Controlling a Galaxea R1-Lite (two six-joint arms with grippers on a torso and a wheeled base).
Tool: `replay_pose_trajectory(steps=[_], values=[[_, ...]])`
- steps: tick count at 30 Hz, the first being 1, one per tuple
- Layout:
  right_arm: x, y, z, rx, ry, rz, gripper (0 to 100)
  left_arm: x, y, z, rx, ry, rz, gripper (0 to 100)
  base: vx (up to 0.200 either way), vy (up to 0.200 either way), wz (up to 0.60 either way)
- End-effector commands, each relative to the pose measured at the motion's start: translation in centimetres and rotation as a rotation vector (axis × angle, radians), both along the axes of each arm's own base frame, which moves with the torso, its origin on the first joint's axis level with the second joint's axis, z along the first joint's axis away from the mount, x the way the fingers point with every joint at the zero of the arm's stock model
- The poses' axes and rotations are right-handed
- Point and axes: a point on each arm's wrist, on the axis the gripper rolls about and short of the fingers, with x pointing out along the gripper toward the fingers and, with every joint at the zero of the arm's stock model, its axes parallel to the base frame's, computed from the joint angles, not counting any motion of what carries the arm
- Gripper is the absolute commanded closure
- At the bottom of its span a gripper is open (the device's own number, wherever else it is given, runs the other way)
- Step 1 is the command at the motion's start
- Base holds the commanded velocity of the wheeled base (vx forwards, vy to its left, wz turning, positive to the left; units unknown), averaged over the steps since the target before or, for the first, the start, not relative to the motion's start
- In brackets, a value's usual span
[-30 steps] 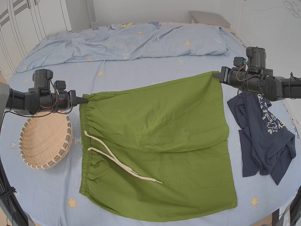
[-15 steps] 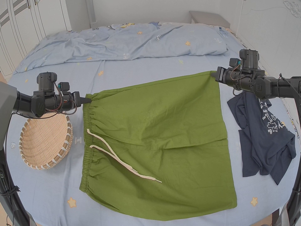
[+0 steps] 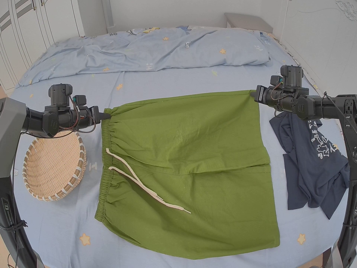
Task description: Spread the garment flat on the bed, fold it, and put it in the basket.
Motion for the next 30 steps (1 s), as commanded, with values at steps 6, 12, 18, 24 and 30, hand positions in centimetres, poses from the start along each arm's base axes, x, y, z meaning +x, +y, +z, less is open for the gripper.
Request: replay_pose_trajectory(steps=[6, 12, 18, 24, 30], values=[[0.7, 0.4, -1.4, -0.002, 0.029, 0.004, 0, 0.3, -0.1, -0.4, 0.000, 0.006, -0.001, 0, 0.000, 0.000, 0.00], [0.8, 0.4, -1.5, -0.002, 0.033, 0.004, 0, 0.4, -0.2, -0.4, 0.000, 0.003, -0.004, 0, 0.000, 0.000, 0.00], [0.5, 0.1, -1.1, 0.003, 0.033, -0.001, 0, 0.1, -0.3, -0.2, -0.004, 0.007, -0.005, 0, 0.000, 0.000, 0.00], [-6.2, -0.6, 2.2, 0.075, 0.114, -0.022, 0, -5.9, -2.8, 4.3, -0.157, 0.069, 0.004, 0, 0.000, 0.000, 0.00], [-14.7, 0.2, 0.4, 0.084, 0.276, 0.034, 0, -14.0, -3.2, 2.7, -0.225, 0.233, 0.011, 0, 0.000, 0.000, 0.00]])
